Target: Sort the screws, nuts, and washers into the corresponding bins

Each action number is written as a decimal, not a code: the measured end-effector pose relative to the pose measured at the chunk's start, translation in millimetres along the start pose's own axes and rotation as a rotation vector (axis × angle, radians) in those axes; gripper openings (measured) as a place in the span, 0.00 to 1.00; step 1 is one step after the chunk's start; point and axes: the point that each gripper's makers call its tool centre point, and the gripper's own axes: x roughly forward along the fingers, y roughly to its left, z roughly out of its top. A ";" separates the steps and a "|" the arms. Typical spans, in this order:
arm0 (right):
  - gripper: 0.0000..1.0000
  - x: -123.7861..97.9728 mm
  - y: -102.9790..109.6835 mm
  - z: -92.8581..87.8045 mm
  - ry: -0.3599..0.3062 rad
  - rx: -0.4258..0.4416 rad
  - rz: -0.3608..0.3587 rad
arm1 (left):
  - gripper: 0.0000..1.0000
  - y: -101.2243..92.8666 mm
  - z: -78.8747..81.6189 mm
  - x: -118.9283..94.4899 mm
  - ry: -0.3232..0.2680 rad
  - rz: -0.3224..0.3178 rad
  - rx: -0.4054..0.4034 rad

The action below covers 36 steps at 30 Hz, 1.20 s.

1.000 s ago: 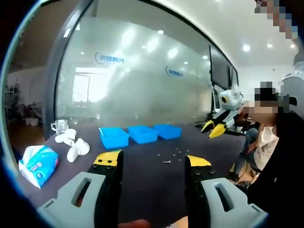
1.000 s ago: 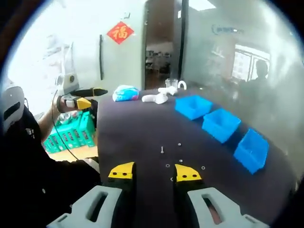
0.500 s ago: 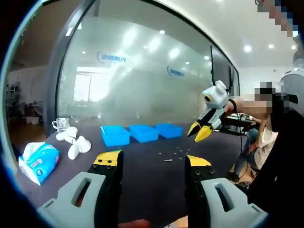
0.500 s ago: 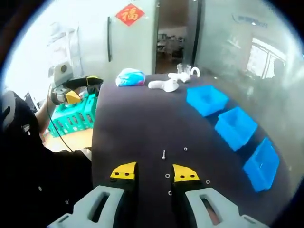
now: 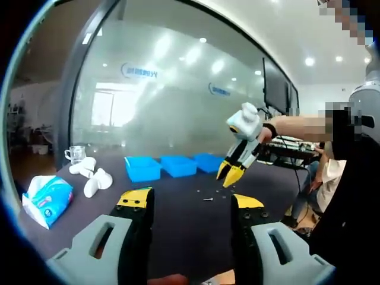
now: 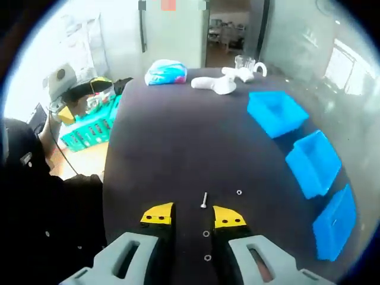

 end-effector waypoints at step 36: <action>0.08 55.2 -15.5 -15.0 0.328 -0.060 0.074 | 0.50 -9.5 -6.5 4.2 0.010 -0.021 -0.017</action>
